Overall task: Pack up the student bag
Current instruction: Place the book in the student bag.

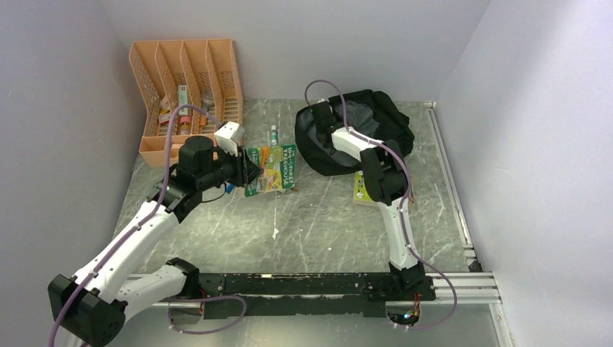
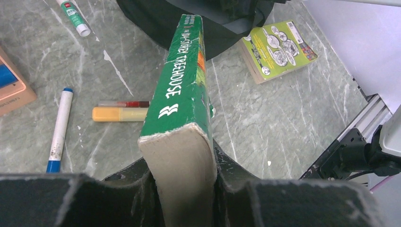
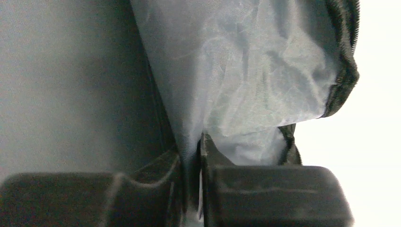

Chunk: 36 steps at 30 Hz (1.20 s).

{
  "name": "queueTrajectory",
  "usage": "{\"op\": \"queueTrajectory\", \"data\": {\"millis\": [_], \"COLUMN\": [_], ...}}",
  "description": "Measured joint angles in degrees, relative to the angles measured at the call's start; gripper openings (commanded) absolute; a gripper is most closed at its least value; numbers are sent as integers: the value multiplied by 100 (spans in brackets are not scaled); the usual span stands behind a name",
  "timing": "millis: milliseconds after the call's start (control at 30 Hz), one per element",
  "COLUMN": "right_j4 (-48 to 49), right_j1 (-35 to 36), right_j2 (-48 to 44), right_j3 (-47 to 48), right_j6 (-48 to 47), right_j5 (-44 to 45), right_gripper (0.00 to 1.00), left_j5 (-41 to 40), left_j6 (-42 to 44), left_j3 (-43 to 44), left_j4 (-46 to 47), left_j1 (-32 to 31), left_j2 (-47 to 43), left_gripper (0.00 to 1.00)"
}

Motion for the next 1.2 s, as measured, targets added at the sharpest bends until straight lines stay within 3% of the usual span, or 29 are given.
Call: {"op": "queueTrajectory", "data": {"millis": [100,400,633,1033,1200], "right_j4": [-4,-334,-920,-1567,-1628], "right_j1": [-2,-13,0,2,11], "right_j2": [-374,-1421,-1556,-1834,-1891], "right_j3": [-258,-437,-286,44,146], "right_j6": [155,693,1329,2653,3084], "right_j5": [-205,-848,-1580,-2354,-2535], "right_gripper": [0,0,0,0,0], "left_j5": [-11,-177,-619,-632,-769], "left_j6": [-129,-1097,-2122,-3716,-4113], "left_j3": [-2,-61,243,608,946], "left_j4": [72,754,1032,1921,1810], "left_j1": [0,2,13,22,-98], "left_j2": [28,452,1161,2247,2645], "left_gripper": [5,5,5,5,5]}}
